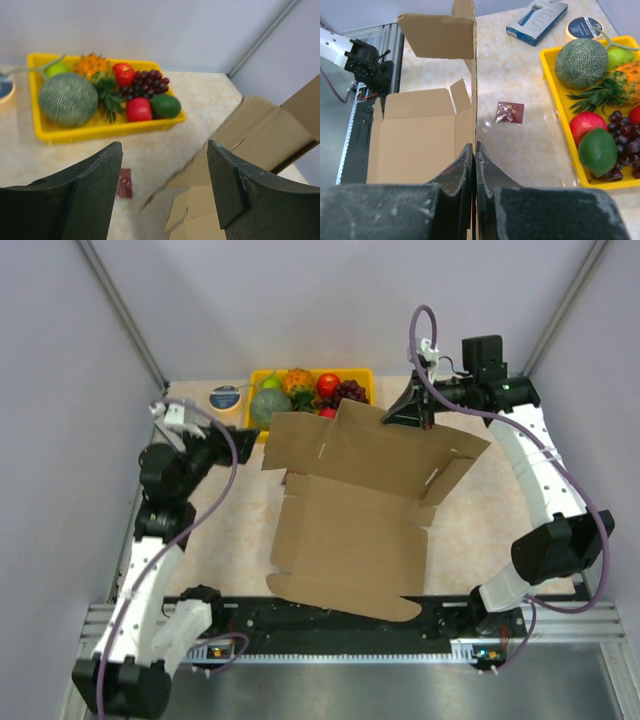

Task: Fold the paper box

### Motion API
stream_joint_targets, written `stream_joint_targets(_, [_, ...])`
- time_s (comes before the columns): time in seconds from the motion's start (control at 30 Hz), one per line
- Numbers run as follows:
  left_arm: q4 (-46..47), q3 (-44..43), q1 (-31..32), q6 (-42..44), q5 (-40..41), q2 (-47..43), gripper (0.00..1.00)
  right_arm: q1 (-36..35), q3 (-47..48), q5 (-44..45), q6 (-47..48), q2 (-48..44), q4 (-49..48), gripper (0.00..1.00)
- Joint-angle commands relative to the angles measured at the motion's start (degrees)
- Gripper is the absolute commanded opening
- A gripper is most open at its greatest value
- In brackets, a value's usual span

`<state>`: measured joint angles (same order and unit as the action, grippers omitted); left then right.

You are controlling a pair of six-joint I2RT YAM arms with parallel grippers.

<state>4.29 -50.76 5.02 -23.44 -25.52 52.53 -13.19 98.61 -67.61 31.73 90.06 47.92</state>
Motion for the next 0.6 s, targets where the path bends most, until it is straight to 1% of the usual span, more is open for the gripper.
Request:
stream_joint_targets(0.0, [-2.5,13.2,-0.5,-6.7,13.9,-9.1,0.71,0.5,3.1,-3.9,-0.2,-0.6,-2.4,0.0])
stream_joint_targets(0.03, [-2.1,14.5,-0.6,-7.5,14.0,-9.1,0.7,0.6,3.1,-3.9,-0.2,-0.7,-2.5,0.0])
stream_joint_targets(0.07, [-4.1,15.0,-0.6,-8.5,13.9,-8.4,0.67,0.6,3.0,-3.8,-0.3,-1.0,-2.5,0.0])
stream_joint_targets(0.1, [-5.8,15.3,-0.6,-10.9,12.5,-5.6,0.62,0.6,3.0,-3.8,-0.4,-1.1,-2.7,0.0])
stream_joint_targets(0.13, [-6.0,15.5,-0.6,-11.7,10.7,-4.0,0.61,0.6,3.2,-3.7,-0.6,-1.0,-2.8,0.0])
stream_joint_targets(0.17, [-4.7,16.0,-0.6,-12.6,8.7,-2.5,0.61,0.6,3.3,-3.8,-1.0,-1.1,-3.0,0.0])
stream_joint_targets(0.2, [-4.7,16.7,-0.6,-13.6,5.2,0.1,0.58,0.6,3.3,-3.9,-1.7,-1.1,-3.4,0.0])
stream_joint_targets(0.27, [-1.8,17.6,-0.6,-15.1,3.6,2.0,0.52,0.6,3.3,-4.0,-2.3,-1.0,-3.8,0.0])
stream_joint_targets(0.3, [2.2,19.6,-0.6,-16.9,3.0,3.0,0.47,0.7,3.3,-4.1,-2.5,-1.2,-4.1,0.0])
stream_joint_targets(0.37, [7.6,22.0,-0.6,-18.4,-0.2,3.9,0.47,0.6,3.3,-4.3,-2.7,-1.5,-4.4,0.0])
stream_joint_targets(0.4, [15.4,24.5,-0.6,-20.7,-1.8,5.8,0.47,0.7,3.3,-4.4,-3.1,-1.5,-4.6,0.0])
stream_joint_targets(0.43, [18.7,25.4,-0.6,-21.9,-6.0,7.2,0.47,0.7,3.3,-4.2,-3.2,-1.5,-4.8,0.0])
stream_joint_targets(0.47, [22.0,25.9,-0.6,-23.6,-8.7,9.0,0.45,0.6,3.3,-4.2,-3.3,-1.5,-4.9,0.0])
stream_joint_targets(0.5, [24.6,25.8,-0.6,-24.1,-12.0,12.2,0.42,0.6,3.2,-4.2,-3.3,-1.6,-4.9,0.0])
stream_joint_targets(0.57, [31.9,26.0,-0.1,-26.0,-18.2,14.7,0.35,0.6,3.1,-4.2,-3.4,-1.6,-5.3,0.0])
